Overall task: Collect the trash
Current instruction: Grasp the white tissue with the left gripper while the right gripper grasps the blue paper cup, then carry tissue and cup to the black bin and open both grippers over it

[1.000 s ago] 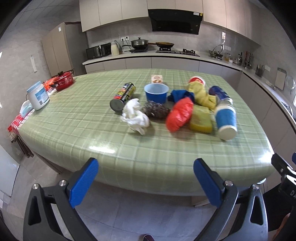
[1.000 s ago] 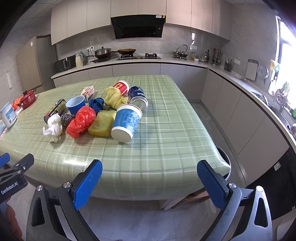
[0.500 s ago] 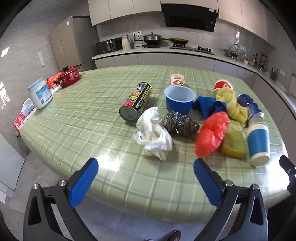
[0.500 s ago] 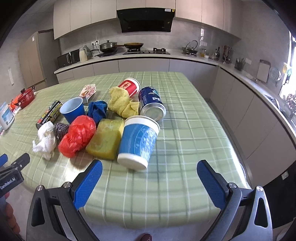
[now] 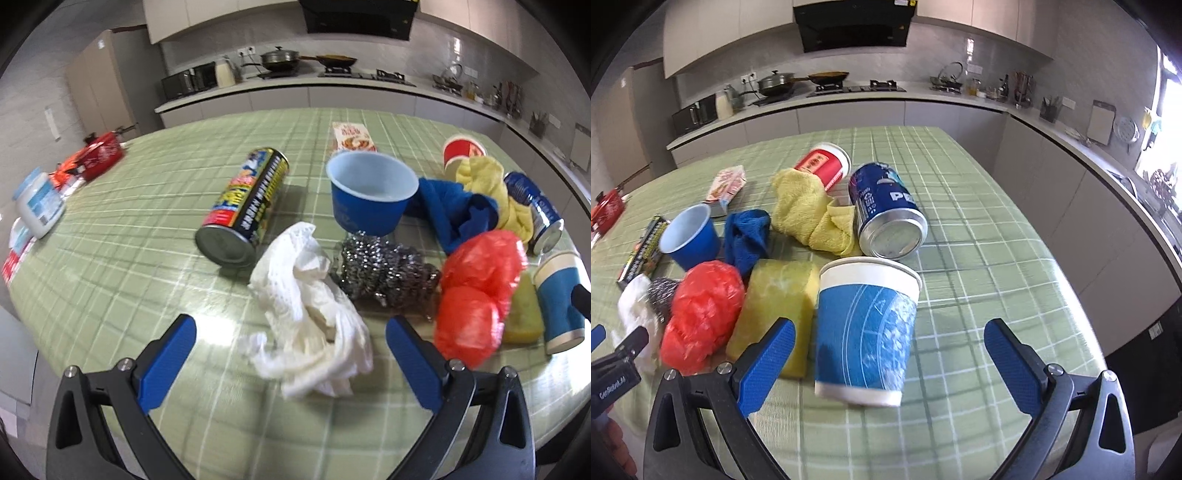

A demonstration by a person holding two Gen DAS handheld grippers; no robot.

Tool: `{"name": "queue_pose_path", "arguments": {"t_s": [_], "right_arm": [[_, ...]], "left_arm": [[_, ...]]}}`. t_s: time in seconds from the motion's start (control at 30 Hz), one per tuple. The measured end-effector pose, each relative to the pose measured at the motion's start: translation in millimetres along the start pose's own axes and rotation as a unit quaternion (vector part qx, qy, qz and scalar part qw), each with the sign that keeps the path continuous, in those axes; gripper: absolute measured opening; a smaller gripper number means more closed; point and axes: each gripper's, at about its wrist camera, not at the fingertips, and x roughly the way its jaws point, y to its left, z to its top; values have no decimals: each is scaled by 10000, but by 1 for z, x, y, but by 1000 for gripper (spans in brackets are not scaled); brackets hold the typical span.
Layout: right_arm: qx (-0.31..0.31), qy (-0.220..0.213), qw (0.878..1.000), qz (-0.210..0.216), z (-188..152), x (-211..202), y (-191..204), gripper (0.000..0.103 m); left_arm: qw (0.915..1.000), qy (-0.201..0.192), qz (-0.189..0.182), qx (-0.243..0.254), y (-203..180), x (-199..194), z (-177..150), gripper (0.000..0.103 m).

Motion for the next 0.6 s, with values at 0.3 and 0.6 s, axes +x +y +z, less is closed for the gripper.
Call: {"name": "queue_pose_path", "arguments": {"t_s": [0.3, 0.6], "right_arm": [[323, 294, 9990, 112, -4, 28, 5, 103], [449, 313, 9973, 490, -6, 30, 3, 64]], "left_arm": [[9988, 236, -374, 231, 3, 19, -5, 64], [9970, 46, -734, 235, 7, 1, -10, 22]]}}
